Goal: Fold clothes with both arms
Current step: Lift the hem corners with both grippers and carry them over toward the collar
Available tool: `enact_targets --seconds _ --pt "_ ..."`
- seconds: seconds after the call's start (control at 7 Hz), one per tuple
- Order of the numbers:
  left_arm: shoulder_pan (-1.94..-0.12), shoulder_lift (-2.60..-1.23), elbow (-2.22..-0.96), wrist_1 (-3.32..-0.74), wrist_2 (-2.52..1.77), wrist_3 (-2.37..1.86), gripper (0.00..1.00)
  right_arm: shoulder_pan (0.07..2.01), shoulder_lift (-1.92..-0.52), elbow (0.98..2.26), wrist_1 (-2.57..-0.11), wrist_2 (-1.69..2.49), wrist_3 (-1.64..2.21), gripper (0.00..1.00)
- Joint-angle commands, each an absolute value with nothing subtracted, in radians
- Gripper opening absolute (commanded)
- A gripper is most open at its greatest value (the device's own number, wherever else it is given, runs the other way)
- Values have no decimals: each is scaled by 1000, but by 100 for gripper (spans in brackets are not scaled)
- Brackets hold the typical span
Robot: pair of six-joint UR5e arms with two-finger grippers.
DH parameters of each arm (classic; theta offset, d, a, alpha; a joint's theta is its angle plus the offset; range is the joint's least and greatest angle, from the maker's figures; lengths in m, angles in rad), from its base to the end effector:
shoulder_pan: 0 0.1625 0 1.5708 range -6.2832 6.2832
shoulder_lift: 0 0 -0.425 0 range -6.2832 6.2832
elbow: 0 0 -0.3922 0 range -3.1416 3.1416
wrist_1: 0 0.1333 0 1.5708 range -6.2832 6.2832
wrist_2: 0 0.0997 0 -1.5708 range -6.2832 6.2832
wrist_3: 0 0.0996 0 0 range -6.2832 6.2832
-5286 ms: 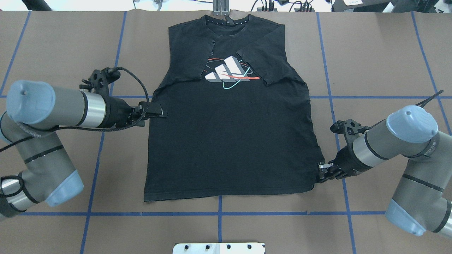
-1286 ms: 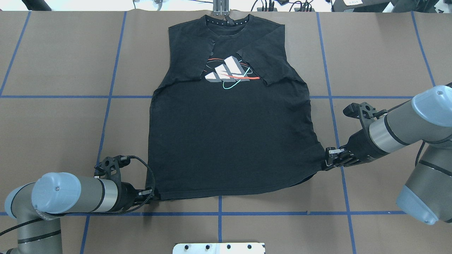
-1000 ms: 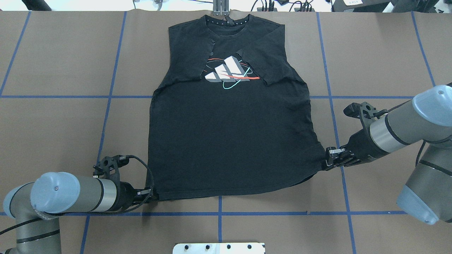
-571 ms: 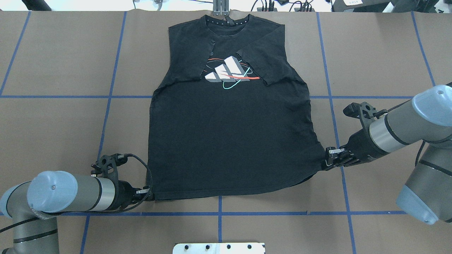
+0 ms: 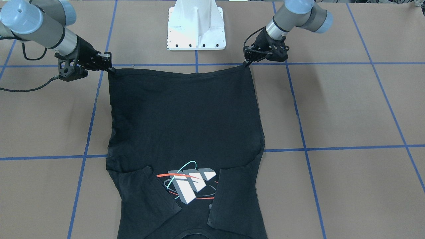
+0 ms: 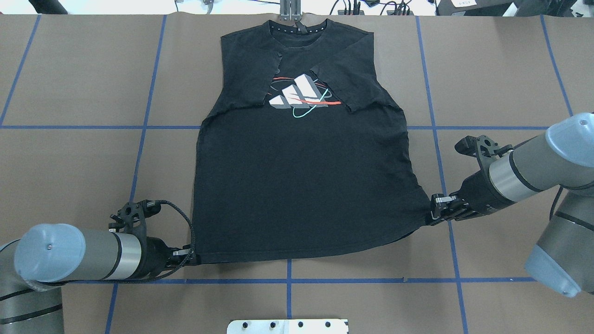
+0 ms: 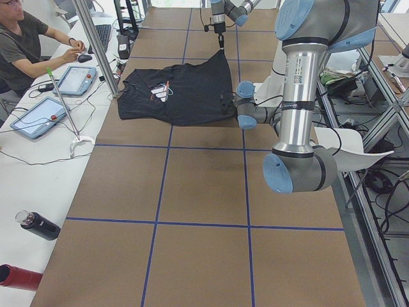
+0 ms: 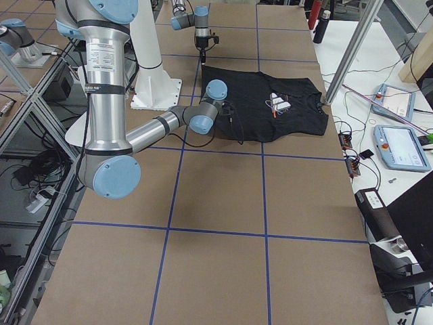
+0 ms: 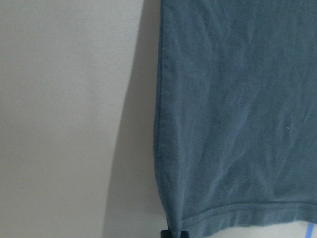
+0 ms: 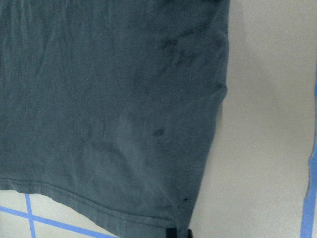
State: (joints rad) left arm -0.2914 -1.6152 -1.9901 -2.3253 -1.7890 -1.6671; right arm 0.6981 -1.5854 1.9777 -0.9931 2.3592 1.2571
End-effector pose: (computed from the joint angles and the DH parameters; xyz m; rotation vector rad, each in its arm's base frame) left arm 0.4424 -0.2493 0.3517 -0.0715 1.2274 -0.2049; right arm -0.3201 -0.3504 0.3950 -0.1876 -1.1457 -0.0418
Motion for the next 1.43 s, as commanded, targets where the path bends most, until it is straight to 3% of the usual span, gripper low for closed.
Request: enact_targets --seconds 0.0,0.43,0.71,1.0,1.29 --pt "-291 -1553 -2106 -2319 -1857 -1666 0 718 -1664 2028 -992 2427 1281 0" --pt "-276 -1534 -2175 -2321 -1977 -1666 0 712 -1773 2074 -944 2616 1307 0" --pt "-232 -1531 -2221 -2319 -2063 -1666 0 663 -1848 2069 -649 2668 1500 0" --pt "-218 -1477 -2293 -2321 -2109 -1664 0 629 -1844 2066 -551 2668 1611 0" --pt "-239 -1492 -2280 -2319 -2120 -1664 0 696 -1778 2013 -522 2640 1600 0"
